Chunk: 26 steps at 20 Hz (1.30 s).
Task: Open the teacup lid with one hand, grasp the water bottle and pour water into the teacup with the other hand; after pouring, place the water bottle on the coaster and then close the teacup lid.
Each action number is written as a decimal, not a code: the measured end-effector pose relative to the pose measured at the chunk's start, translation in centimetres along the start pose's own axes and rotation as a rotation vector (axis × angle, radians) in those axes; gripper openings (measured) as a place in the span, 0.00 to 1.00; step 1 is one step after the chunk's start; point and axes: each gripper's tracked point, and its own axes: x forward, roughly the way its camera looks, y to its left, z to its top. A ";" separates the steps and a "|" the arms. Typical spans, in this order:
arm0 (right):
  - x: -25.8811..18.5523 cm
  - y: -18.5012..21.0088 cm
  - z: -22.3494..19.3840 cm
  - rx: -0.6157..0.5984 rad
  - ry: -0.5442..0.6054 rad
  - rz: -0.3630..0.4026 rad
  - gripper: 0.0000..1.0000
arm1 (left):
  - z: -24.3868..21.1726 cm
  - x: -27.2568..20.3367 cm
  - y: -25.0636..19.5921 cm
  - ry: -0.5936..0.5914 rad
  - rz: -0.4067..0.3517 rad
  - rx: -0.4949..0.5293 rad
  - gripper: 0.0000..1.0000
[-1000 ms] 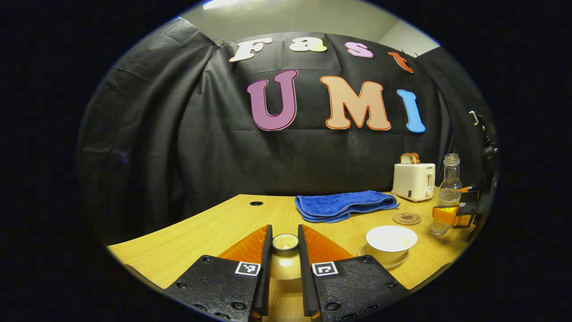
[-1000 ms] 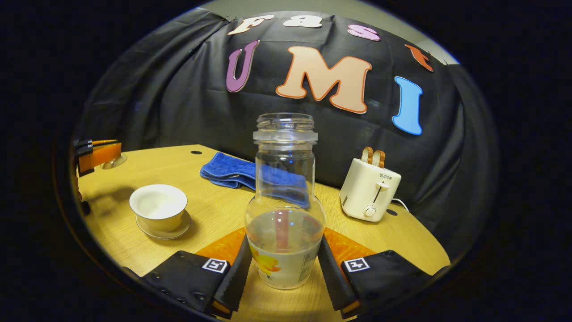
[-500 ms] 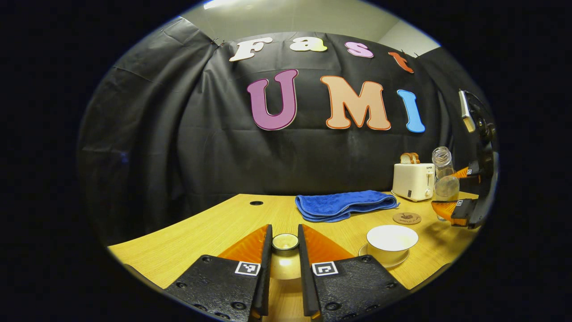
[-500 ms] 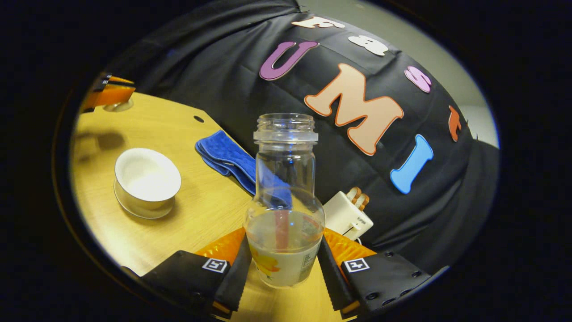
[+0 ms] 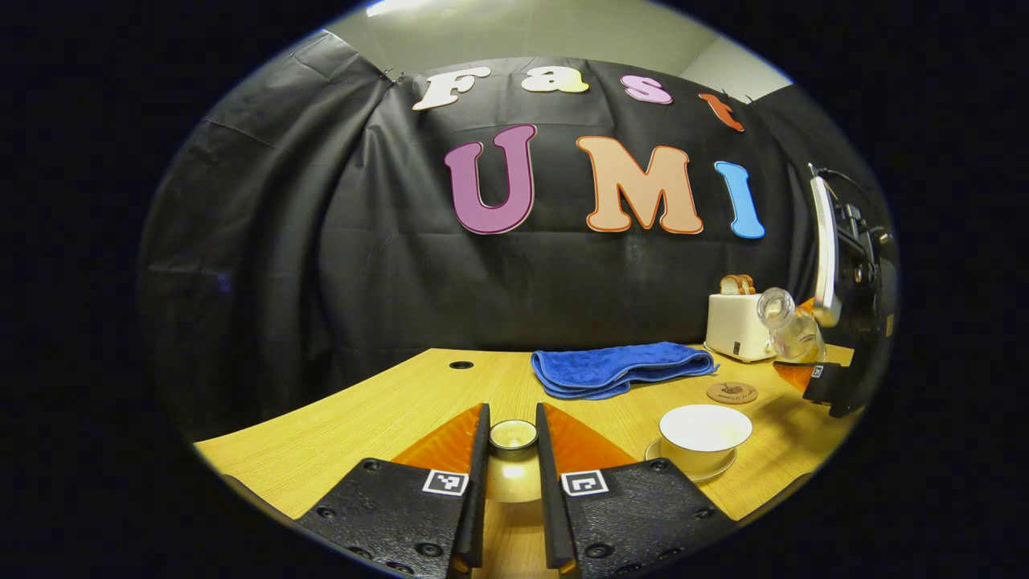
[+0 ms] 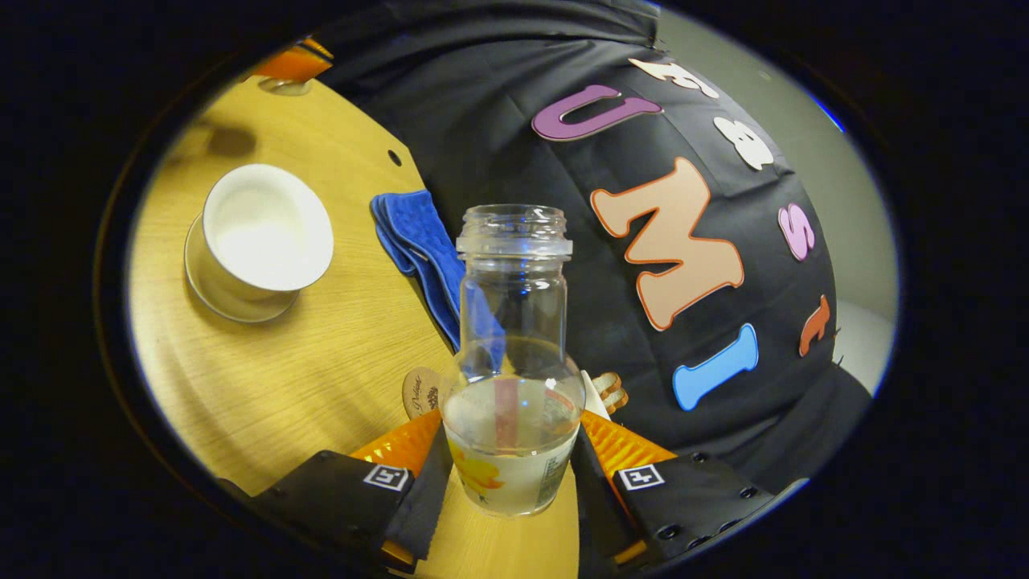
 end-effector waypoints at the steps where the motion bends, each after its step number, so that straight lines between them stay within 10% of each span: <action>1: 0.1 0.4 0.1 -0.036 -0.007 0.001 0.78 | 0.0 0.0 0.0 0.000 0.000 0.000 0.28; 26: 0.2 0.0 3.7 -0.561 -0.167 -0.131 0.79 | 0.1 0.1 -0.1 -0.001 0.000 0.001 0.28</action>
